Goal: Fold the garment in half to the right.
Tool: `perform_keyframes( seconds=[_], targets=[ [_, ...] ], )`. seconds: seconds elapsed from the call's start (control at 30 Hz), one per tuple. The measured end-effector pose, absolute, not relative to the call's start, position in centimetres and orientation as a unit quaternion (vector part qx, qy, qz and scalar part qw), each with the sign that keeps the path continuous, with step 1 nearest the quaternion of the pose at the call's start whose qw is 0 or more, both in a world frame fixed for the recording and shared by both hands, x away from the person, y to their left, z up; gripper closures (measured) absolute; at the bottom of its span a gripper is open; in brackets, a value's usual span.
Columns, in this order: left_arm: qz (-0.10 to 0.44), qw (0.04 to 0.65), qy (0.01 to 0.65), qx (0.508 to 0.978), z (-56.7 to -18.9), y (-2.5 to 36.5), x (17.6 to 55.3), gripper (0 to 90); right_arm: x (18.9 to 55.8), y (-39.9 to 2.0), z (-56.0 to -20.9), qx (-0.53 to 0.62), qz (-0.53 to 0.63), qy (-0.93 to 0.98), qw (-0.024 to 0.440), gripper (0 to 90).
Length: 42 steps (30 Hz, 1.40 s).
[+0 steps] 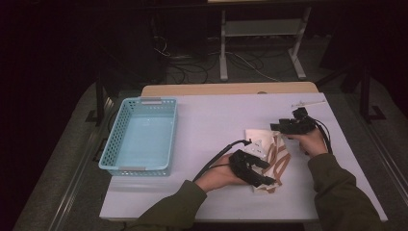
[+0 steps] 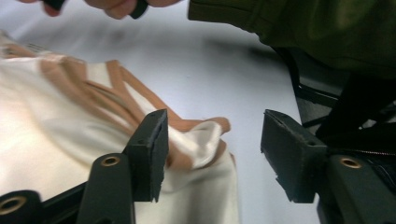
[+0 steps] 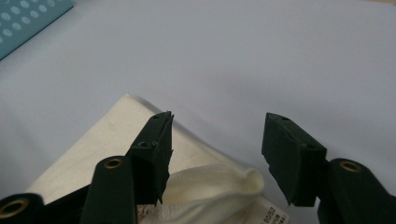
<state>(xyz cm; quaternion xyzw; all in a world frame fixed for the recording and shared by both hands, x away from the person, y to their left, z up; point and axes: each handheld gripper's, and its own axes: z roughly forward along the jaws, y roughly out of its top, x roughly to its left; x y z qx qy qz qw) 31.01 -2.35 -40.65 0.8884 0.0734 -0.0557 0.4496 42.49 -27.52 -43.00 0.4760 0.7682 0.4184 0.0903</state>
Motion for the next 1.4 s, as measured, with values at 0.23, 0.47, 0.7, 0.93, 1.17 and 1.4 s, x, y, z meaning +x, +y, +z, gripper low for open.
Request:
perform_keyframes(
  seconds=[0.23,0.47,0.7,0.93,1.17,1.4],
  targets=[
    [-0.044,0.459,0.097,0.882,-40.2,-0.7,31.6,33.1,42.3,-27.7,-42.3,0.473,0.424,0.767,0.092,36.9],
    [-0.032,0.459,0.115,0.881,-40.2,0.8,32.1,29.1,42.1,-27.5,-42.0,0.468,0.426,0.769,0.093,35.8],
    [-0.013,0.453,0.136,0.881,-40.4,2.6,32.3,23.3,41.4,-27.2,-41.4,0.458,0.422,0.777,0.092,35.0],
    [0.015,0.449,0.165,0.878,-40.6,5.0,32.4,17.1,39.5,-27.5,-40.7,0.443,0.413,0.791,0.089,35.8],
    [0.029,0.446,0.188,0.875,-40.9,7.2,32.1,14.1,37.1,-28.0,-40.5,0.433,0.401,0.803,0.086,41.8],
    [0.042,0.440,0.209,0.873,-41.5,8.9,31.6,11.3,35.1,-28.6,-41.1,0.434,0.384,0.811,0.071,46.5]
  ],
)
